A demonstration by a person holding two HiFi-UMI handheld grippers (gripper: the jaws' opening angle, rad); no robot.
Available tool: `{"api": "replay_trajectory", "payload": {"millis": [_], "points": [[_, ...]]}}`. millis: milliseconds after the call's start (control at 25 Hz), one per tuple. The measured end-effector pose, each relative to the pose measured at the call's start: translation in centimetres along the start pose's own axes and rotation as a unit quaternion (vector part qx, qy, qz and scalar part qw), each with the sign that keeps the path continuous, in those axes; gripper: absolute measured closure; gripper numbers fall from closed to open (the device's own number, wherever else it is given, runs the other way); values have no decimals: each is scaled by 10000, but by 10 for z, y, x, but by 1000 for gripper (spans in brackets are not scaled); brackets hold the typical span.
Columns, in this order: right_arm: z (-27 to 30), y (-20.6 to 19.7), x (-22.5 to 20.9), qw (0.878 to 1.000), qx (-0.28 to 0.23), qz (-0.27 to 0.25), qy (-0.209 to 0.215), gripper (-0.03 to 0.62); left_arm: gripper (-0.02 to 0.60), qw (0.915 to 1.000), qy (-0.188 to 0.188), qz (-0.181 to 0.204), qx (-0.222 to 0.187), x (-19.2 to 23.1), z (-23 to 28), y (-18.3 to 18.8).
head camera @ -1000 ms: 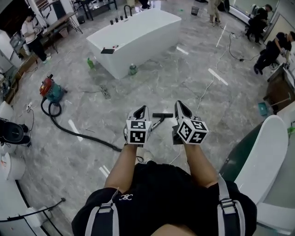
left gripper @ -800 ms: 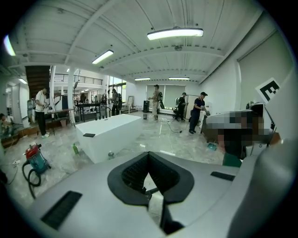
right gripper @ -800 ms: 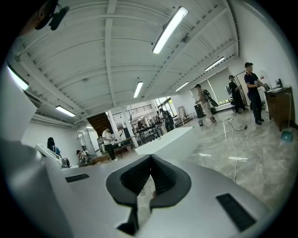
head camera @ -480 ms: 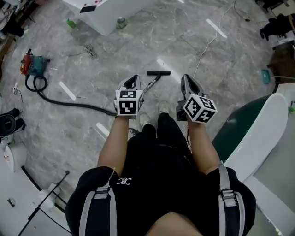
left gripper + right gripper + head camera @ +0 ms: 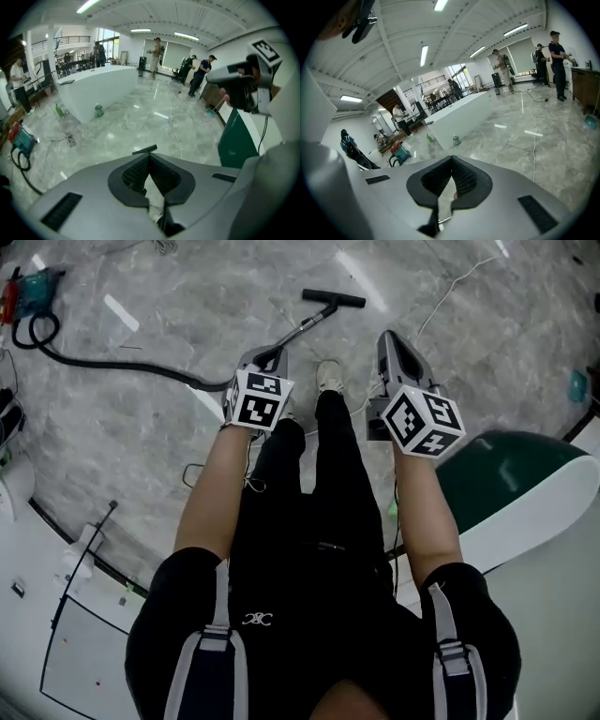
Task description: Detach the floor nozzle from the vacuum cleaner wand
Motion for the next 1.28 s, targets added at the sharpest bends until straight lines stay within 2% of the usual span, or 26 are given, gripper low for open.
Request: {"api": "replay_trajectory", "payload": {"millis": [160, 320, 400, 480, 600, 760, 880, 960, 1280], "points": [[46, -56, -37, 9989, 418, 47, 192, 586, 583, 9977, 201, -88, 637, 18, 103, -57], [100, -124, -82, 9967, 698, 173, 370, 586, 583, 9913, 446, -175, 1230, 49, 209, -116], [130, -155, -103, 9956, 796, 252, 431, 586, 461, 9879, 444, -229, 1471, 65, 257, -142], [156, -184, -124, 9947, 859, 297, 483, 586, 438, 9853, 435, -197, 1641, 78, 300, -166], [183, -224, -152, 9936, 918, 335, 558, 586, 417, 9829, 513, 83, 1768, 89, 354, -201], [206, -269, -181, 9926, 996, 383, 572, 586, 416, 9750, 525, 565, 2084, 98, 417, -247], [226, -293, -200, 9924, 1039, 375, 536, 586, 417, 9698, 583, 888, 2196, 110, 457, -266], [239, -306, -209, 9926, 1042, 393, 492, 586, 417, 9672, 612, 966, 2268, 118, 479, -273], [277, -334, -204, 9916, 1067, 420, 594, 586, 416, 9568, 453, 1575, 2402, 135, 519, -297]]}}
Point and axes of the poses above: the fingertips, and each gripper's own axes: z forward along the fingers, x to its left, y out of its top, the point moved 10 cm from there along -z, backward along the fingers, and after that the axes turned 9 degrees about -z, right-handed, at the moved point
